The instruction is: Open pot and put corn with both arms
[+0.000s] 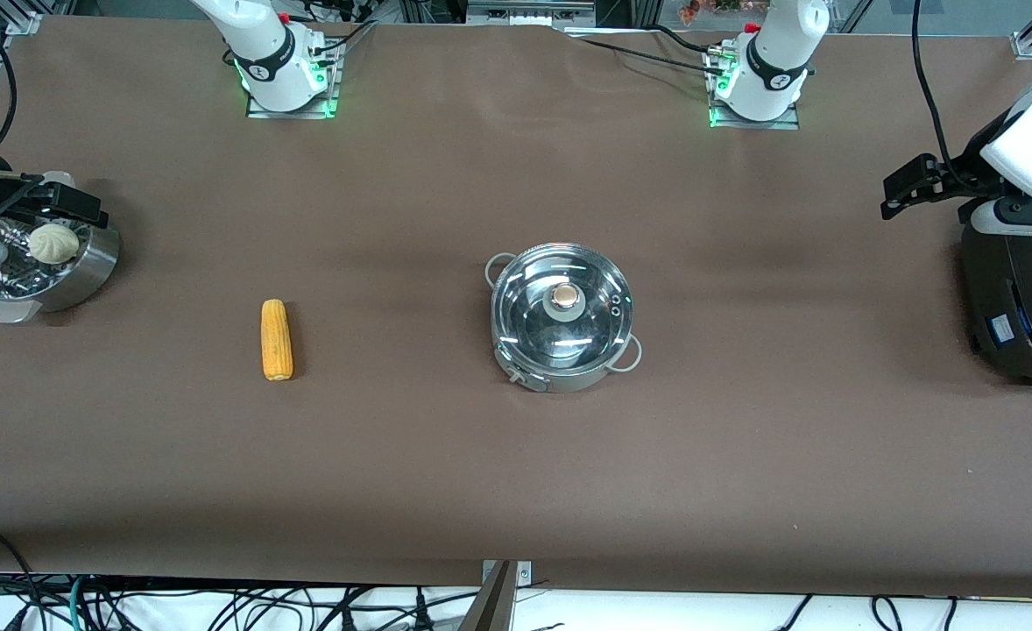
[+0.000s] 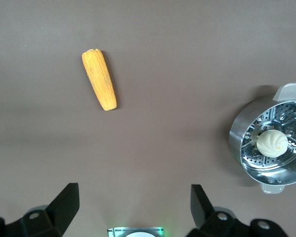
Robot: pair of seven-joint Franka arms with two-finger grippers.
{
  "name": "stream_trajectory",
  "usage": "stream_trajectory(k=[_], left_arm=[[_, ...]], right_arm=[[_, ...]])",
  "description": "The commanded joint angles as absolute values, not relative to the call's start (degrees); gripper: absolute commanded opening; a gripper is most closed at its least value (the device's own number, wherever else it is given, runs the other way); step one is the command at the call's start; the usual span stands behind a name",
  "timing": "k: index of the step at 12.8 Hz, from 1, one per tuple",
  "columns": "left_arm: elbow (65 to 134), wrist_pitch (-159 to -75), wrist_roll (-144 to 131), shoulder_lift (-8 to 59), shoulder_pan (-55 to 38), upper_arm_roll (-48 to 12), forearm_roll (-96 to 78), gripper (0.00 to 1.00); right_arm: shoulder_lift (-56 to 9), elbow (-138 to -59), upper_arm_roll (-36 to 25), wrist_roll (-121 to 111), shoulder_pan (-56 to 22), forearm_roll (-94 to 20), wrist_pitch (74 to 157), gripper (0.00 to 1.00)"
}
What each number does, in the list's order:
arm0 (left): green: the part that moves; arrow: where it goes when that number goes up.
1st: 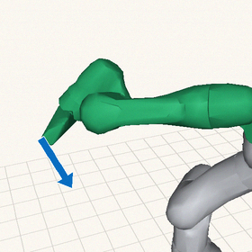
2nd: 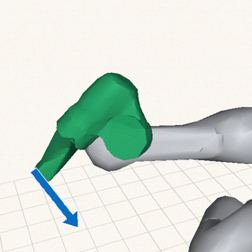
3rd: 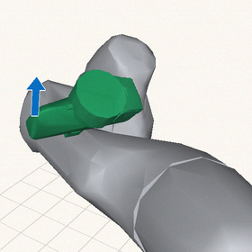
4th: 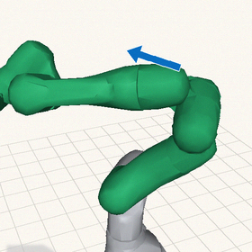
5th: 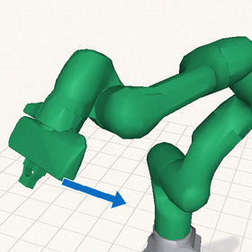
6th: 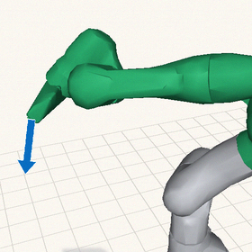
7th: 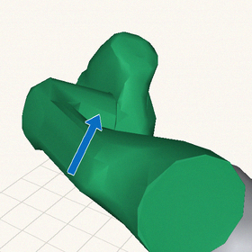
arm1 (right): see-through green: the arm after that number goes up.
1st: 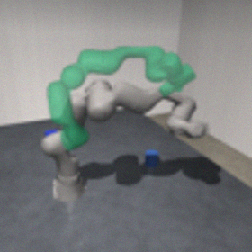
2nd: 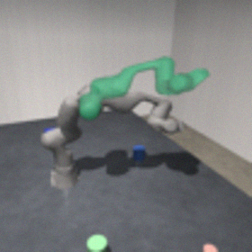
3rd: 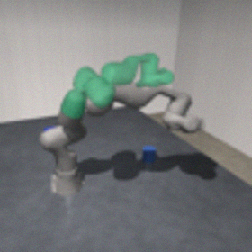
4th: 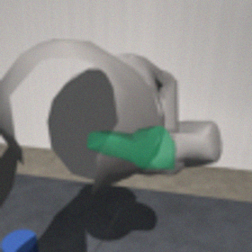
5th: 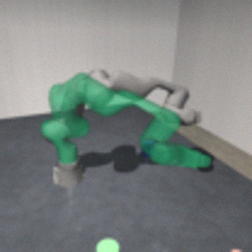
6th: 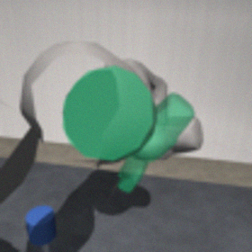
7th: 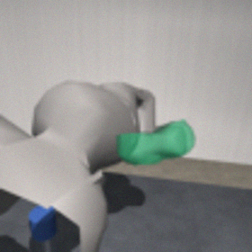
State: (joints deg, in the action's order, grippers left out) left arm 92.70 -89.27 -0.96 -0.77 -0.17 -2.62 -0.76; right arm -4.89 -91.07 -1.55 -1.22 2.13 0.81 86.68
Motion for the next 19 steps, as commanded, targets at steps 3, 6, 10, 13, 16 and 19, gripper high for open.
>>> stream_trajectory(k=[3, 6, 10, 13, 16, 19], left_arm=[[90.88, -87.89, -0.53, -0.09, -0.26, -2.72, 0.62, 1.0], [90.79, -87.89, -0.62, -0.09, -0.26, -2.72, 0.53, 1.0], [90.18, -87.98, -0.7, 0.53, -0.88, -2.64, 0.53, 1.0], [90.18, -86.4, -0.62, 1.14, -1.14, -2.81, 0.17, 1.0], [90.18, -85.52, -1.23, 2.2, -5.17, -2.72, 0.35, 1.0], [88.43, -85.61, -4.02, 4.03, -10.18, -2.72, 0.35, 1.0]], right_arm=[[-5.63, -89.47, -1.49, -2.11, 2.11, 0.88, 86.04, 1.0], [-5.63, -89.47, -1.49, -2.11, 2.11, 0.88, 86.04, 1.0], [-5.54, -89.39, -1.49, -2.11, 2.28, 0.79, 86.04, 1.0], [-5.8, -89.21, -1.67, -1.76, 2.37, 0.88, 86.22, 1.0], [-7.11, -89.21, -1.58, -1.67, 2.29, 0.88, 87.53, 1.0], [-9.67, -89.21, -1.58, -1.49, 2.37, 0.7, 89.03, 1.0]])
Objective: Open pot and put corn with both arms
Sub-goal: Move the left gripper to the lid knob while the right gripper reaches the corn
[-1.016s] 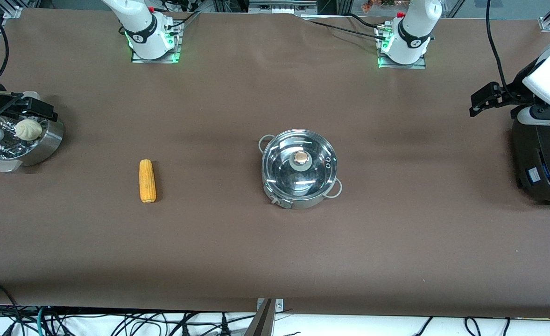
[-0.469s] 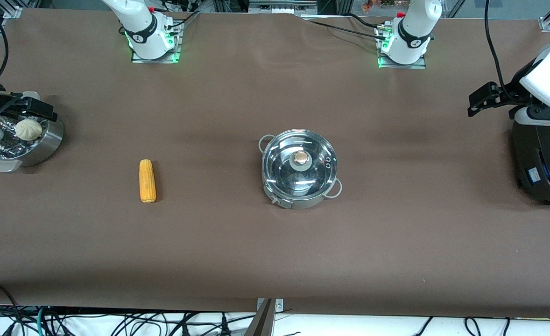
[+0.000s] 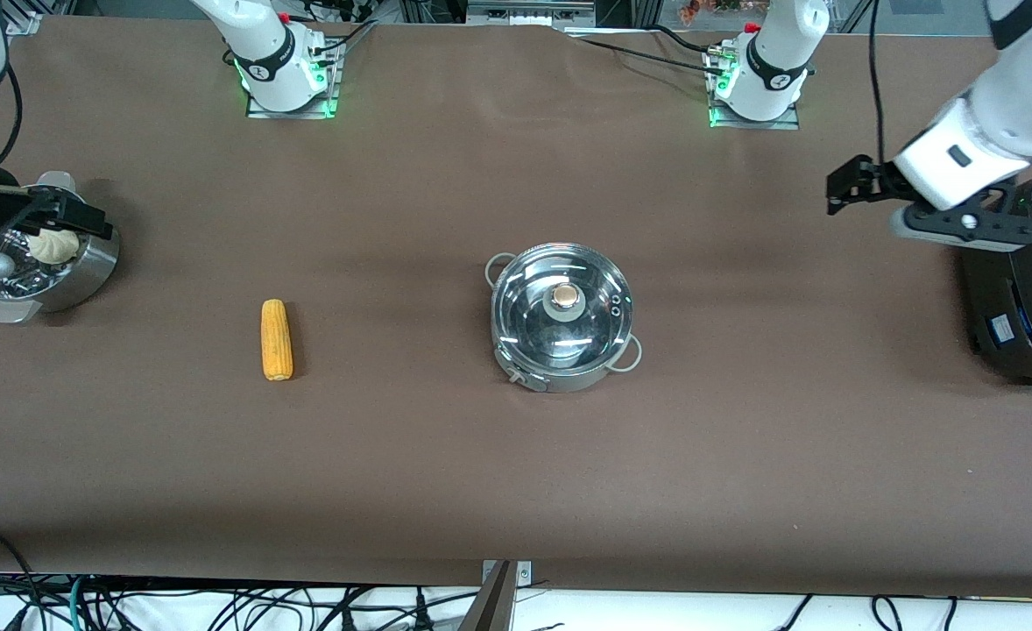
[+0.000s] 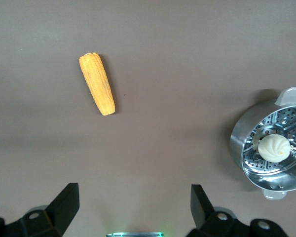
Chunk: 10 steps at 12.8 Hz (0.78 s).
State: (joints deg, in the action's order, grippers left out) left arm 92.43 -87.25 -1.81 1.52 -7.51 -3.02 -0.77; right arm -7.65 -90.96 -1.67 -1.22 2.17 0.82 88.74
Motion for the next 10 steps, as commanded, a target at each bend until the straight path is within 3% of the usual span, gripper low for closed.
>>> stream_trajectory(k=[1, 7, 10], left_arm=[[86.42, -85.61, -6.48, 5.61, -12.11, -2.72, 0.18, 1.0], [72.62, -86.48, -25.45, 20.71, -26.78, -2.72, -0.44, 1.0], [71.28, -95.67, -30.75, 26.79, -31.63, -2.72, -0.44, 1.0]], right_arm=[[-10.1, -89.3, -1.58, -1.49, 2.46, 0.44, 89.99, 1.0], [-17.04, -89.74, -1.32, -1.58, -0.61, 0.27, 97.54, 1.0], [-20.12, -90.96, -1.14, -1.5, -2.19, 0.0, 102.9, 1.0]])
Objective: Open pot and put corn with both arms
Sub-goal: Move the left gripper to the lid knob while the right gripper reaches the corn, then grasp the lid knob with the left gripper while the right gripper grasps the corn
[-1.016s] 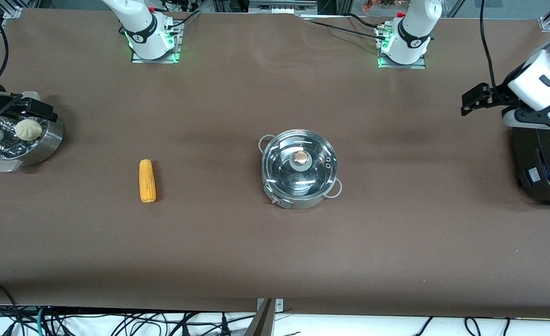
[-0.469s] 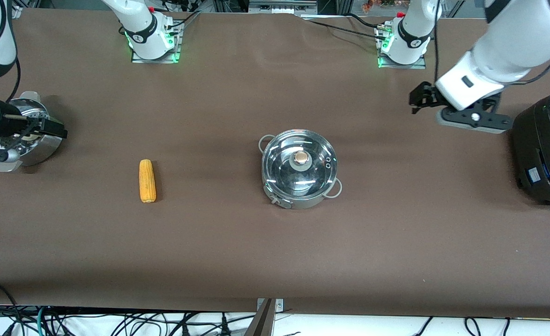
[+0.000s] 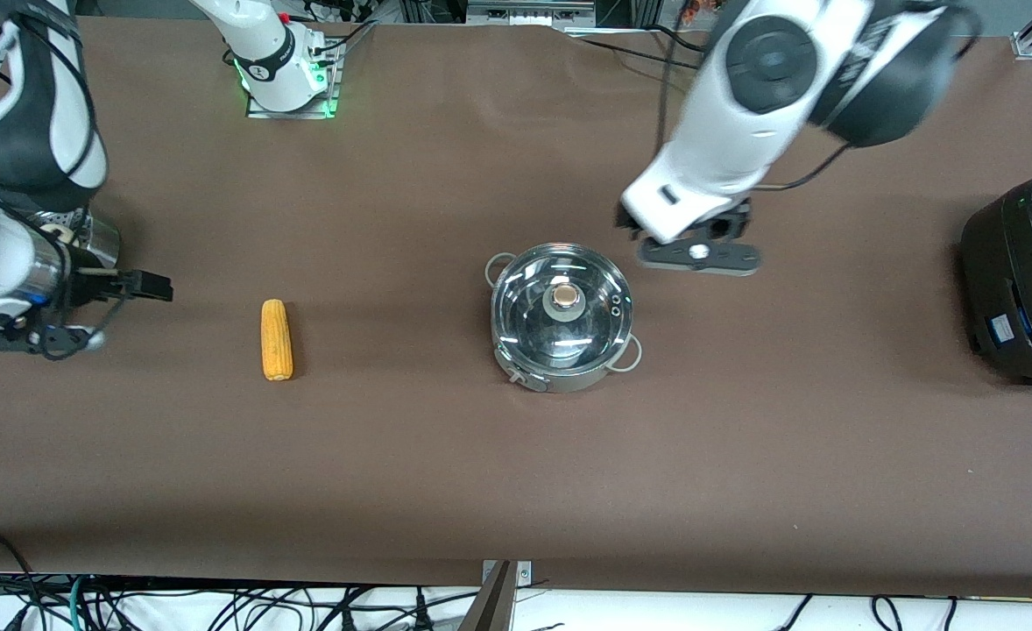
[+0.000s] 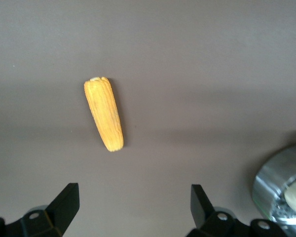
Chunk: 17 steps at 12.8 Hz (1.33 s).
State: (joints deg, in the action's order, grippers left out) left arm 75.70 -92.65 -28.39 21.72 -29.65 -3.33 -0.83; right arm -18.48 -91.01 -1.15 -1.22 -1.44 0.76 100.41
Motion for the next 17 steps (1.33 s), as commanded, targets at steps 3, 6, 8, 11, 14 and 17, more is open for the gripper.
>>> stream_trajectory(k=[3, 6, 8, 11, 14, 17], left_arm=[[71.37, -101.06, -31.11, 30.4, -33.31, -2.64, 0.17, 1.0], [72.16, -107.55, -30.59, 33.39, -32.79, -2.64, -0.35, 1.0], [73.39, -111.43, -30.06, 35.06, -32.35, -2.64, -0.26, 1.0], [73.48, -111.53, -30.15, 36.65, -33.31, -2.72, -0.35, 1.0], [73.65, -111.62, -30.15, 37.53, -33.4, -2.72, -1.92, 1.0], [74.62, -111.62, -30.06, 37.88, -34.01, -3.08, -3.25, 1.0]], right_arm=[[-21.44, -96.39, -0.97, -1.41, -3.24, -0.09, 113.25, 1.0], [-22.06, -101.06, -0.53, -1.14, -3.51, -0.09, 121.09, 1.0], [-22.5, -102.74, 0.61, -1.14, -3.43, -0.17, 124.0, 1.0], [-23.9, -103.62, 2.2, -1.14, -3.43, -0.18, 126.91, 1.0], [-25.04, -107.04, 2.9, -1.23, -3.43, -0.18, 133.65, 1.0], [-26.54, -110.82, 2.99, -1.23, -3.43, -0.18, 141.39, 1.0]])
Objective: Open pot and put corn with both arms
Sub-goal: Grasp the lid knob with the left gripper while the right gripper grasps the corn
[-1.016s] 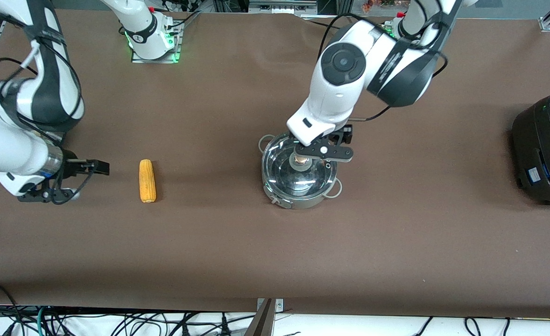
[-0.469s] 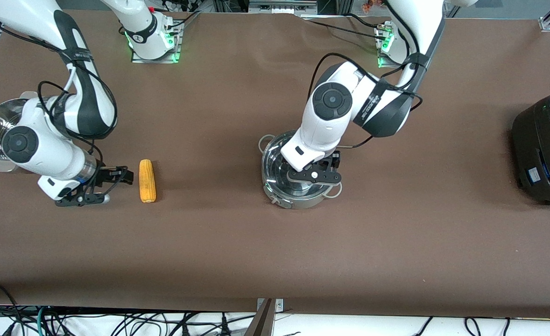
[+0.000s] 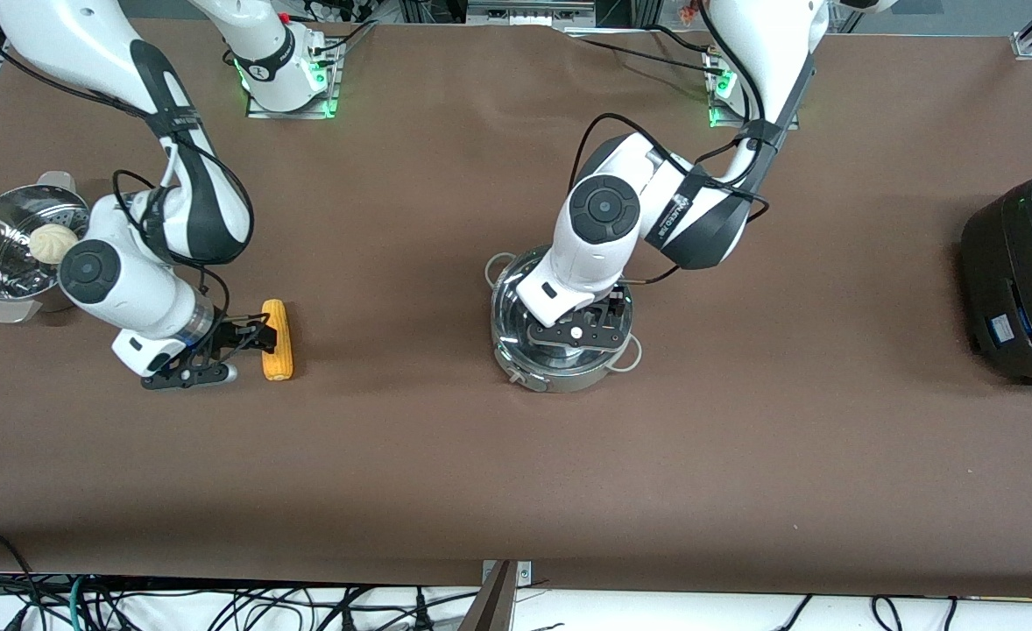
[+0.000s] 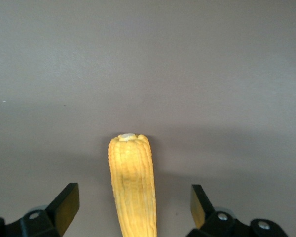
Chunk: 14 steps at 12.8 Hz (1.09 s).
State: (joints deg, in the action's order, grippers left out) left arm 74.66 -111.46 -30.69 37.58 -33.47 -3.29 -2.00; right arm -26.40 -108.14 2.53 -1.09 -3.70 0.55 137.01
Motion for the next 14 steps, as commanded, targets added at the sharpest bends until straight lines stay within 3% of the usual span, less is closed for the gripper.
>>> stream_trajectory(k=[1, 12, 14], left_arm=[[74.62, -111.62, -30.06, 38.23, -34.1, -3.16, -3.25, 1.0], [76.2, -108.73, -30.06, 37.09, -33.58, -4.39, -3.34, 1.0], [76.2, -107.14, -30.06, 36.56, -33.49, -4.39, -3.34, 0.95]], right_arm=[[-26.63, -112.05, 2.99, -1.23, -3.43, -0.18, 143.16, 1.0], [-26.81, -119.88, 3.34, -1.41, -3.43, -0.09, 152.66, 1.0], [-26.81, -120.93, 3.43, -1.41, -3.43, -0.09, 153.72, 1.0]])
